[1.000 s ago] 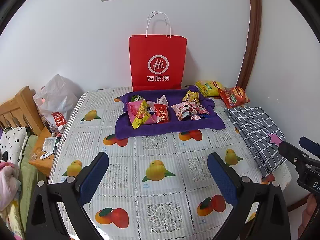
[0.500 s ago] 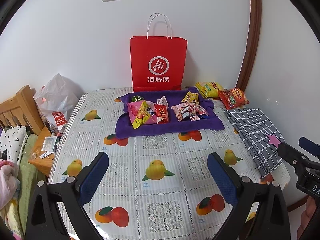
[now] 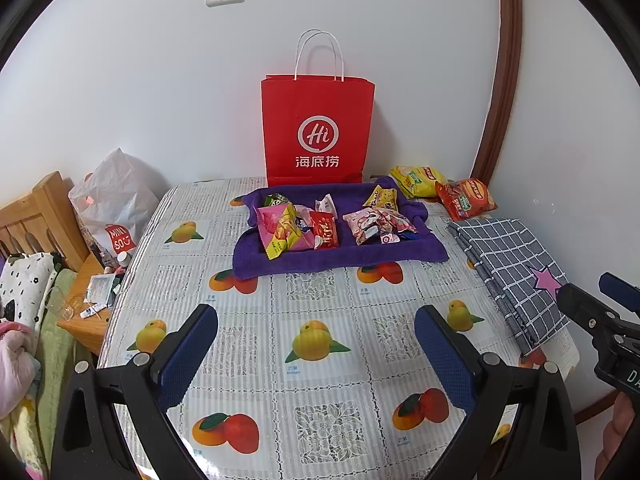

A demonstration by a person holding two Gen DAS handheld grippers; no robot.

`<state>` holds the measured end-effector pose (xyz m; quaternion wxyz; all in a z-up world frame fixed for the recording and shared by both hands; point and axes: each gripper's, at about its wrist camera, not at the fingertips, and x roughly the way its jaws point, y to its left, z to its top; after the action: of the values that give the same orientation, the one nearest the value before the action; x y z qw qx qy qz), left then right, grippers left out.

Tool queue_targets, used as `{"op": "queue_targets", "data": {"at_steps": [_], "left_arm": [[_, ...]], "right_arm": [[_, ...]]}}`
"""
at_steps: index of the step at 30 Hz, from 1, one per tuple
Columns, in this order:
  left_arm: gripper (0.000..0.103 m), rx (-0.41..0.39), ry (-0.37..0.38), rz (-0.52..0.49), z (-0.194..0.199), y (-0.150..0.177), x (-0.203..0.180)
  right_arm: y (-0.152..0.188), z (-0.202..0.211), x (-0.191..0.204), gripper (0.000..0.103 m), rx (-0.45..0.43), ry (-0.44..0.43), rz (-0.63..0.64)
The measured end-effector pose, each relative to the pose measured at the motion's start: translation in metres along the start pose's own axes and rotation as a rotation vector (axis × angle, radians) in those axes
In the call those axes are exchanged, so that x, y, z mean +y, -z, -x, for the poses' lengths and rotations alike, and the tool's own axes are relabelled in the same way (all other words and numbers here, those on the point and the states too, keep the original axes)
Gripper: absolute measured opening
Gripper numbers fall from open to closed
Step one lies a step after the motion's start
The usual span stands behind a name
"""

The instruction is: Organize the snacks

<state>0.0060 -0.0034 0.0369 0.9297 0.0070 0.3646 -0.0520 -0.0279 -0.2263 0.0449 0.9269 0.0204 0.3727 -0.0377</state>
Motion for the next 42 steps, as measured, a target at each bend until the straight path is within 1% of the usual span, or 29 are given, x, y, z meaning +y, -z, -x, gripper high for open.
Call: {"op": "queue_targets", "data": {"at_steps": [24,42], "left_arm": [[0.100,0.000,0.002,-0.004,0.0007,-0.0012,-0.0022],[0.100,-0.003,0.006,-0.005,-0.0010,-0.0006,-0.0028]], "right_arm": [[-0.0020,0.0011,0.0002,0.092,-0.002,-0.007,0.003],[0.0014,-0.0008,-0.0068,0.092,0.001,-0.011,-0.011]]}}
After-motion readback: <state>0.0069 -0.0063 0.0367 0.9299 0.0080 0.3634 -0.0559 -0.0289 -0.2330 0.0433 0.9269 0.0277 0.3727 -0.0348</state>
